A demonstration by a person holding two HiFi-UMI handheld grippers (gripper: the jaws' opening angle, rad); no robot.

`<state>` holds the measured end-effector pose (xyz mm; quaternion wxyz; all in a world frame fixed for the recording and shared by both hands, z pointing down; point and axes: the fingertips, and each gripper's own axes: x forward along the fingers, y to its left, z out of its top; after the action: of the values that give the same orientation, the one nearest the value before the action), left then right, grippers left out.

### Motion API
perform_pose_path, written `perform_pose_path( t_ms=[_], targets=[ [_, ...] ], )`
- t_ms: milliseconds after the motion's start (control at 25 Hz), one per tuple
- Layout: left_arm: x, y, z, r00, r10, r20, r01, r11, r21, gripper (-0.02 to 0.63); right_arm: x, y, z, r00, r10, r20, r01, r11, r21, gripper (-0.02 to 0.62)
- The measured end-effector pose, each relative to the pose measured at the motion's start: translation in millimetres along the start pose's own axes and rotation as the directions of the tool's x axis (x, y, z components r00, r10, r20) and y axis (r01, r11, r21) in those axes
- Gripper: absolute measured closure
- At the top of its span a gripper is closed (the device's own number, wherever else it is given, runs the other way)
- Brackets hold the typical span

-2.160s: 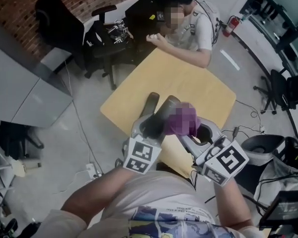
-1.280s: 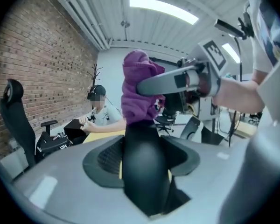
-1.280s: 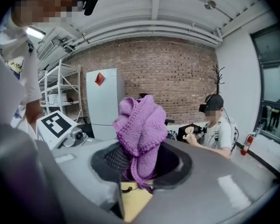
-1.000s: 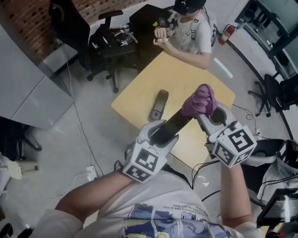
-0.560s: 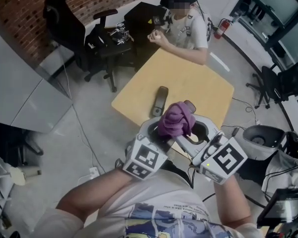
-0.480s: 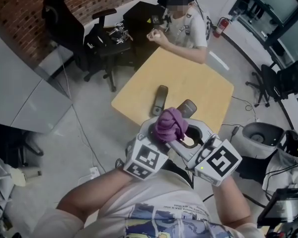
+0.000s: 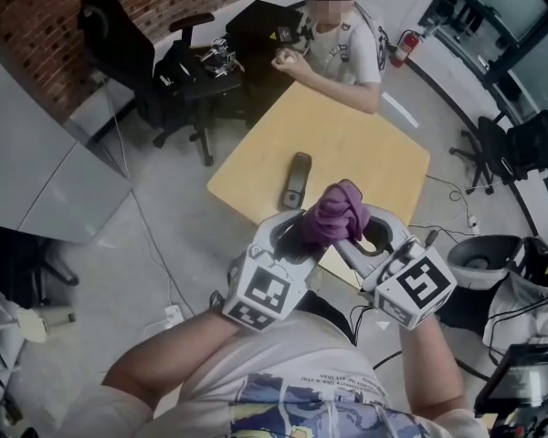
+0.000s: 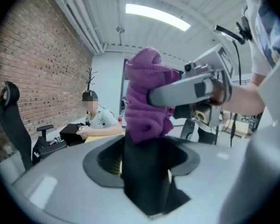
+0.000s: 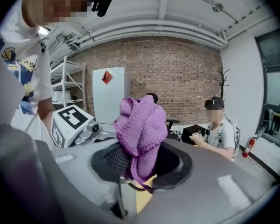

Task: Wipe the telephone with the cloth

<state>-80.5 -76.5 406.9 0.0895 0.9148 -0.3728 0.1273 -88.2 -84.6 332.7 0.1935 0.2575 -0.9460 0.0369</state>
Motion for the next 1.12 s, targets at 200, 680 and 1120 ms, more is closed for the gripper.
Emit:
perform_pose_path(
  t_ms=[200,680,1120],
  targets=[
    [-7.8,2.3,-7.2,1.0,-0.001,-0.003,0.001,1.0,-0.025,0.353,-11.8,-34.7,5.6,0.993,-0.111,0.026,0.111,0.994,0.009,0.474],
    [3.9,9.9,-0.7,0.998,-0.046,0.05,0.058,0.962,-0.268,0.353,-44.6,-108.4,12.6,0.955,-0.276,0.105,0.262,0.956,0.13,0.474],
    [33.7,19.6,17.1,0.938,-0.14,0.318,0.338,0.575,-0.745,0.353,-44.0,-131.3,2.8,0.962,-0.204,0.183,0.16,0.959,0.233,0.474]
  ],
)
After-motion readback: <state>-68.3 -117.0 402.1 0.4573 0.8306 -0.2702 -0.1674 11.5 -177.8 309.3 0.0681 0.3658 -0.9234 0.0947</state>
